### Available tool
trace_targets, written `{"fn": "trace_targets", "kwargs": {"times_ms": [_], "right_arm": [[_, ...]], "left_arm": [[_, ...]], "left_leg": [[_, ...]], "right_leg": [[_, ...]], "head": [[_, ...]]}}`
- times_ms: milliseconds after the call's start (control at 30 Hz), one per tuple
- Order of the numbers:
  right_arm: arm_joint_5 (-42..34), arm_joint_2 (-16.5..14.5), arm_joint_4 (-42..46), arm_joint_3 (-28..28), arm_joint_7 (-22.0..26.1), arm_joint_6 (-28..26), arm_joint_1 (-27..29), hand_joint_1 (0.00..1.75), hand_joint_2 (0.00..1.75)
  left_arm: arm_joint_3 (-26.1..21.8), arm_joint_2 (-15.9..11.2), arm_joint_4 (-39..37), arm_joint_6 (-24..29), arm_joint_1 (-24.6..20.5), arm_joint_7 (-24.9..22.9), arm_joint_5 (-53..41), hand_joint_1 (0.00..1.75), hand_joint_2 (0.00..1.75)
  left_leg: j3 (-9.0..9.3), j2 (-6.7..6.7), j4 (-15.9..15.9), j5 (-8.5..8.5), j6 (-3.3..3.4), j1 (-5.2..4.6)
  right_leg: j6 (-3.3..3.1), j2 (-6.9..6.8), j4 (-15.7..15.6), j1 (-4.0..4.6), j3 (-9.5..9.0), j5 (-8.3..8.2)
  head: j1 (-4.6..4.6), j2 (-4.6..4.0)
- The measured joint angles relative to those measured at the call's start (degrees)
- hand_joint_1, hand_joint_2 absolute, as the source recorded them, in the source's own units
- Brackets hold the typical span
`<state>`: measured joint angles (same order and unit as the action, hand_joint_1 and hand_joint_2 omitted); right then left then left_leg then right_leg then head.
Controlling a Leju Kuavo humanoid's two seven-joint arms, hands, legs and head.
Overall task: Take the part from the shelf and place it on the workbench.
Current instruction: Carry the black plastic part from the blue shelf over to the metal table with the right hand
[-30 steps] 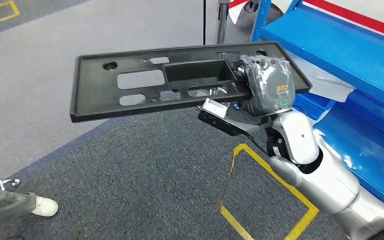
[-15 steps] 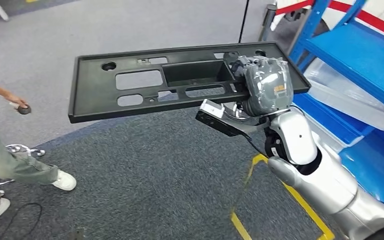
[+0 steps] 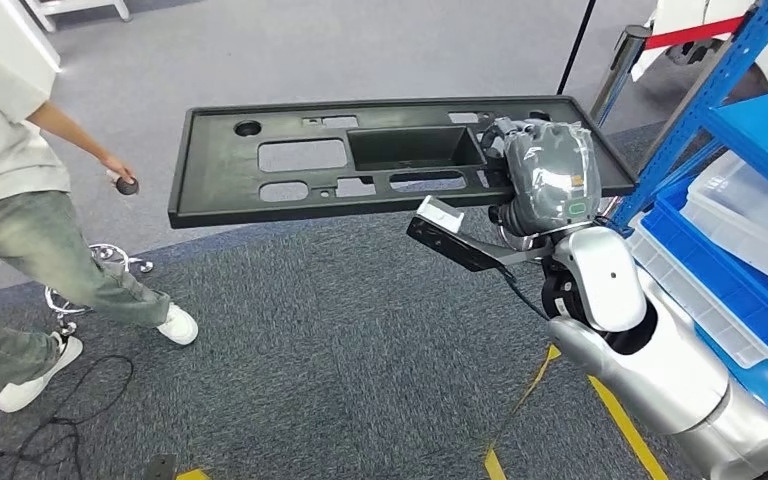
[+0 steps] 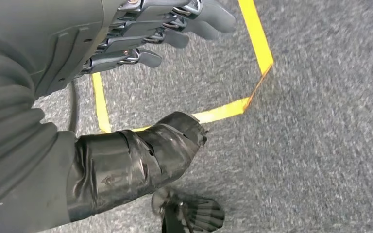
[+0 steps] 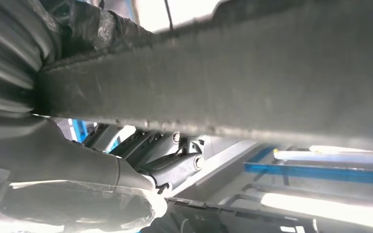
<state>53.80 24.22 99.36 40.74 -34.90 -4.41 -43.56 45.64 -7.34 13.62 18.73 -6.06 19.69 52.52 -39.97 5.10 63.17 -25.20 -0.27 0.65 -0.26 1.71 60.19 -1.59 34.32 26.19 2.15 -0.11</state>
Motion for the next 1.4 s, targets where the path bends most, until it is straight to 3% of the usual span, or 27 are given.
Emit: {"fn": "trace_targets", "kwargs": {"times_ms": [67, 133, 167, 200, 267, 333, 400, 433, 500, 567, 600, 633, 667, 733, 800, 867, 900, 933, 1000, 1067, 1133, 1167, 1233, 1300, 1367, 1400], "right_arm": [[-0.2, 0.1, 0.1, -0.1, 0.0, 0.2, -0.1, 1.75, 1.75], [-0.3, 0.1, 0.1, -0.2, 0.1, 0.4, -0.1, 1.75, 1.75], [-0.3, 0.1, 0.1, -0.2, 0.1, 0.4, 0.0, 1.75, 1.75], [-0.4, 0.1, 0.1, -0.2, 0.1, 0.5, -0.1, 1.75, 1.75], [-0.4, 0.1, 0.2, -0.2, 0.2, 0.5, -0.2, 1.75, 1.75], [-0.4, 0.1, 0.3, -0.2, 0.2, 0.6, -0.3, 1.75, 1.75], [-0.4, 0.2, 0.3, -0.3, 0.2, 0.8, -0.3, 1.75, 1.75], [-0.4, 0.3, 0.3, -0.3, 0.2, 0.9, -0.3, 1.75, 1.75], [-0.3, 0.5, 0.4, -0.3, 0.3, 1.0, -0.3, 1.75, 1.75], [-0.3, 0.9, 0.4, -0.4, 0.3, 1.1, -0.1, 1.75, 1.75], [-0.3, 1.0, 0.4, -0.4, 0.2, 1.1, 0.1, 1.75, 1.75], [-0.3, 1.2, 0.4, -0.4, 0.2, 1.1, 0.4, 1.75, 1.75], [-0.2, 1.3, 0.4, -0.4, 0.2, 1.2, 0.5, 1.75, 1.75], [-0.1, 1.5, 0.4, -0.4, 0.2, 1.3, 0.7, 1.75, 1.75], [0.0, 1.7, 0.5, -0.4, 0.2, 1.3, 0.7, 1.75, 1.75], [0.1, 1.8, 0.7, -0.5, 0.2, 1.3, 0.8, 1.75, 1.75], [0.2, 1.8, 0.7, -0.5, 0.3, 1.3, 0.8, 1.75, 1.75], [0.3, 1.8, 0.8, -0.5, 0.3, 1.3, 0.7, 1.75, 1.75], [0.4, 1.9, 1.0, -0.5, 0.3, 1.4, 0.6, 1.75, 1.75], [0.6, 1.9, 1.0, -0.5, 0.2, 1.5, 0.4, 1.75, 1.75], [0.6, 1.9, 1.1, -0.6, 0.2, 1.7, 0.3, 1.75, 1.75], [0.6, 1.9, 1.1, -0.6, 0.3, 1.7, 0.3, 1.75, 1.75], [0.7, 1.9, 1.2, -0.6, 0.4, 1.8, 0.3, 1.75, 1.75], [0.7, 1.8, 1.2, -0.6, 0.5, 1.8, 0.0, 1.75, 1.75], [0.7, 1.8, 1.2, -0.6, 0.6, 1.7, -0.3, 1.75, 1.75], [0.7, 1.8, 1.2, -0.6, 0.6, 1.6, -0.4, 1.75, 1.75]], "left_arm": [[0.1, 0.1, 0.0, -0.3, -0.4, 0.6, 0.0, 0.00, 1.75], [0.2, 0.2, 0.1, -0.9, -0.5, 1.3, -0.2, 0.00, 1.75], [0.3, 0.3, 0.1, -1.3, -0.5, 1.5, -0.2, 0.00, 1.75], [0.3, 0.3, 0.1, -1.5, -0.5, 1.7, -0.2, 0.00, 1.75], [0.3, 0.4, 0.1, -1.8, -0.6, 1.9, -0.2, 0.00, 1.75], [0.4, 0.4, 0.1, -1.9, -0.7, 2.1, -0.3, 0.00, 1.75], [0.4, 0.4, 0.1, -1.9, -0.6, 2.2, -0.4, 0.00, 1.75], [0.4, 0.4, 0.1, -1.9, -0.4, 2.2, -0.4, 0.00, 1.75], [0.5, 0.5, 0.1, -1.8, -0.3, 2.2, -0.4, 0.00, 1.75], [0.5, 0.5, 0.1, -1.8, -0.4, 2.2, -0.5, 0.00, 1.75], [0.5, 0.6, 0.1, -1.8, -0.4, 2.2, -0.6, 0.00, 1.75], [0.6, 0.6, 0.1, -1.8, -0.5, 2.2, -0.7, 0.00, 1.75], [0.6, 0.6, 0.1, -1.7, -0.4, 2.2, -0.8, 0.00, 1.75], [0.6, 0.7, 0.1, -1.6, -0.3, 2.1, -0.9, 0.00, 1.75], [0.6, 0.7, 0.1, -1.6, -0.3, 2.2, -1.0, 0.00, 1.75], [0.6, 0.7, 0.1, -1.6, -0.3, 2.2, -1.0, 0.00, 1.75], [0.6, 0.7, 0.1, -1.6, -0.2, 2.1, -1.0, 0.00, 1.75], [0.6, 0.7, 0.1, -1.6, -0.1, 2.1, -1.1, 0.00, 1.75], [0.7, 0.8, 0.1, -1.5, 0.1, 2.0, -1.2, 0.00, 1.75], [0.7, 0.8, 0.1, -1.3, -0.1, 1.9, -1.3, 0.00, 1.75], [0.9, 0.9, 0.1, -1.3, -0.3, 1.7, -1.4, 0.00, 1.75], [1.0, 0.9, 0.1, -1.2, -0.3, 1.6, -1.4, 0.00, 1.75], [1.1, 1.0, 0.1, -1.2, -0.3, 1.6, -1.4, 0.00, 1.75], [1.1, 1.0, 0.1, -1.2, -0.5, 1.5, -1.4, 0.00, 1.75], [1.1, 0.9, 0.1, -1.2, -0.8, 1.5, -1.4, 0.00, 1.75], [1.1, 0.9, 0.1, -1.2, -0.9, 1.5, -1.4, 0.00, 1.75]], "left_leg": [[-3.36, -3.35, 6.7, -2.98, -0.44, 0.07], [-5.77, -4.40, 11.3, -4.09, -0.60, 0.22], [-5.51, -4.61, 10.7, -3.27, -0.54, 0.23], [-4.12, -4.94, 8.2, -1.67, -0.37, 0.19], [-0.04, -7.21, 0.6, 1.06, 0.37, -0.39], [2.05, -8.80, -3.5, 1.75, 1.31, -1.19], [2.19, -7.72, -4.0, 1.79, 1.98, -1.47], [2.45, -7.00, -4.4, 1.91, 2.26, -1.36], [3.19, -5.72, -5.3, 2.23, 2.85, -1.00], [3.55, -4.50, -5.6, 2.29, 3.27, -0.77], [3.61, -3.76, -5.6, 2.24, 3.41, -0.75], [3.70, -2.96, -5.5, 2.16, 3.47, -0.73], [3.78, -2.13, -5.4, 2.05, 3.45, -0.68], [3.85, -0.45, -4.7, 1.60, 3.15, -0.50], [3.37, 1.12, -3.6, 1.00, 2.54, -0.40], [2.64, 2.52, -3.1, 0.85, 1.76, -0.17], [2.37, 3.21, -3.1, 0.93, 1.36, 0.01], [2.23, 3.04, -3.1, 0.95, 1.04, 0.13], [1.08, 0.03, -0.9, -0.25, 0.45, 0.04], [-2.00, -3.53, 5.2, -3.15, -0.01, 0.03], [-5.03, -4.34, 10.8, -4.90, -0.27, 0.27], [-5.32, -4.49, 11.1, -4.43, -0.31, 0.35], [-2.70, -5.44, 5.9, -1.25, -0.19, 0.38], [0.84, -7.67, -0.8, 0.99, 0.26, -0.23], [2.01, -8.31, -3.3, 1.14, 1.05, -0.94], [2.03, -7.55, -3.5, 1.22, 1.51, -1.04]], "right_leg": [[-0.47, -1.43, -0.1, 0.37, -0.23, 0.11], [-0.58, -2.98, -0.1, 0.62, -0.38, 0.35], [-0.55, -3.73, -0.1, 0.70, -0.51, 0.49], [-0.50, -4.43, -0.1, 0.78, -0.70, 0.65], [-0.26, -5.77, -0.2, 1.03, -1.19, 1.06], [0.13, -7.01, -0.4, 1.26, -1.58, 1.36], [0.68, -8.25, -0.8, 1.39, -1.96, 1.56], [0.97, -8.20, -0.7, 1.31, -2.13, 1.85], [1.28, -5.95, 2.1, 1.18, -1.10, 3.64], [1.29, -2.92, 9.0, 1.04, 2.45, 6.58], [1.37, -2.28, 12.5, 1.02, 4.50, 7.58], [1.50, -1.96, 14.6, 0.97, 5.98, 7.67], [1.65, -1.80, 14.8, 0.84, 6.60, 6.75], [1.96, -0.90, 9.1, 0.33, 4.80, 2.34], [2.23, 1.63, 2.8, -0.29, 2.22, -0.42], [2.14, 2.76, 0.9, -0.28, 1.37, -0.28], [1.86, 2.15, 0.6, -0.20, 1.20, -0.29], [1.50, 1.41, 0.3, -0.12, 1.01, -0.38], [0.74, -0.12, -0.4, -0.09, 0.45, -0.59], [0.25, -1.62, -0.6, 0.18, 0.13, -0.53], [0.05, -3.17, -0.6, 0.42, 0.02, -0.31], [0.05, -3.96, -0.6, 0.49, -0.09, -0.17], [0.24, -5.42, -0.6, 0.60, -0.51, 0.21], [0.70, -6.71, -0.6, 0.84, -0.97, 0.69], [1.28, -7.88, -0.7, 1.05, -1.33, 1.06], [1.59, -8.49, -0.8, 1.06, -1.54, 1.22]], "head": [[0.42, 0.00], [0.43, 0.00], [0.43, 0.00], [0.43, 0.00], [0.41, 0.00], [0.39, 0.00], [0.36, 0.00], [0.34, 0.00], [0.19, 0.00], [0.05, 0.00], [0.02, 0.00], [0.01, 0.00], [0.01, 0.00], [-0.01, 0.00], [0.02, 0.00], [0.02, 0.00], [0.02, 0.00], [0.01, 0.00], [0.26, 0.00], [0.49, 0.00], [0.53, 0.00], [0.54, 0.00], [0.55, 0.00], [0.51, 0.00], [0.43, 0.00], [0.39, 0.00]]}}
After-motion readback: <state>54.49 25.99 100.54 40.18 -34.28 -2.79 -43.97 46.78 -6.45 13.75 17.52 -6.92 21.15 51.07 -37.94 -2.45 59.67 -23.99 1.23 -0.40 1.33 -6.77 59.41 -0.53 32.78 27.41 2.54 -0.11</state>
